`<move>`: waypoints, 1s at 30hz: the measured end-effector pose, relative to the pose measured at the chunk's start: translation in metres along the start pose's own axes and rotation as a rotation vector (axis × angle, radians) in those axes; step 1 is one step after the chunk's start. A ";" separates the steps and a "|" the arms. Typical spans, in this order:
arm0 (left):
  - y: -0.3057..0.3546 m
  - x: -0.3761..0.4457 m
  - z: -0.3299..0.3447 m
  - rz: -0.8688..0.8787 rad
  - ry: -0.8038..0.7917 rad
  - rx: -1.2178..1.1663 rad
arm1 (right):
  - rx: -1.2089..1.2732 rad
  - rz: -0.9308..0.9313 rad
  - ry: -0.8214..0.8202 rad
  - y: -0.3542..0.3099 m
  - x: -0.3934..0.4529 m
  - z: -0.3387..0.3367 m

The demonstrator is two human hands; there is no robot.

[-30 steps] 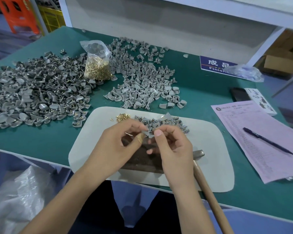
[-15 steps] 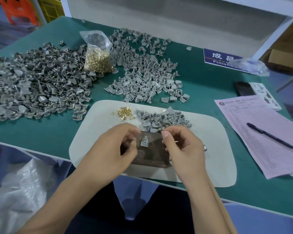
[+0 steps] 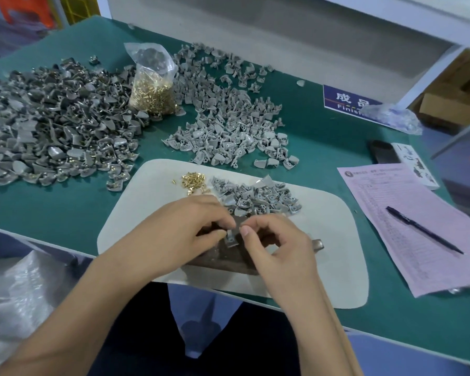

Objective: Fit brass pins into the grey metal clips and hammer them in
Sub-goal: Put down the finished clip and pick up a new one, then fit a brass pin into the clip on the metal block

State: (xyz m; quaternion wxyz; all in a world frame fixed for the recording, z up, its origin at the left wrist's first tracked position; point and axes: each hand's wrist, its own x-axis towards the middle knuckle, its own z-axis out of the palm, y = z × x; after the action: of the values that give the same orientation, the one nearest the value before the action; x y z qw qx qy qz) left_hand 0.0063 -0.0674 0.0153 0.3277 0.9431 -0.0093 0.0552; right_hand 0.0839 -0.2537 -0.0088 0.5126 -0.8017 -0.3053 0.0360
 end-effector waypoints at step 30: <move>-0.005 -0.020 0.014 -0.113 0.157 -0.201 | -0.347 -0.148 -0.147 -0.022 0.011 0.008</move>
State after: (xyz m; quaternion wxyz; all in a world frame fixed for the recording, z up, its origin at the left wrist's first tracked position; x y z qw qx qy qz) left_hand -0.0123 -0.0729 -0.0011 0.4227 0.8974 0.0641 0.1089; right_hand 0.0797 -0.2357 0.0090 0.3441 -0.8487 -0.4016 0.0037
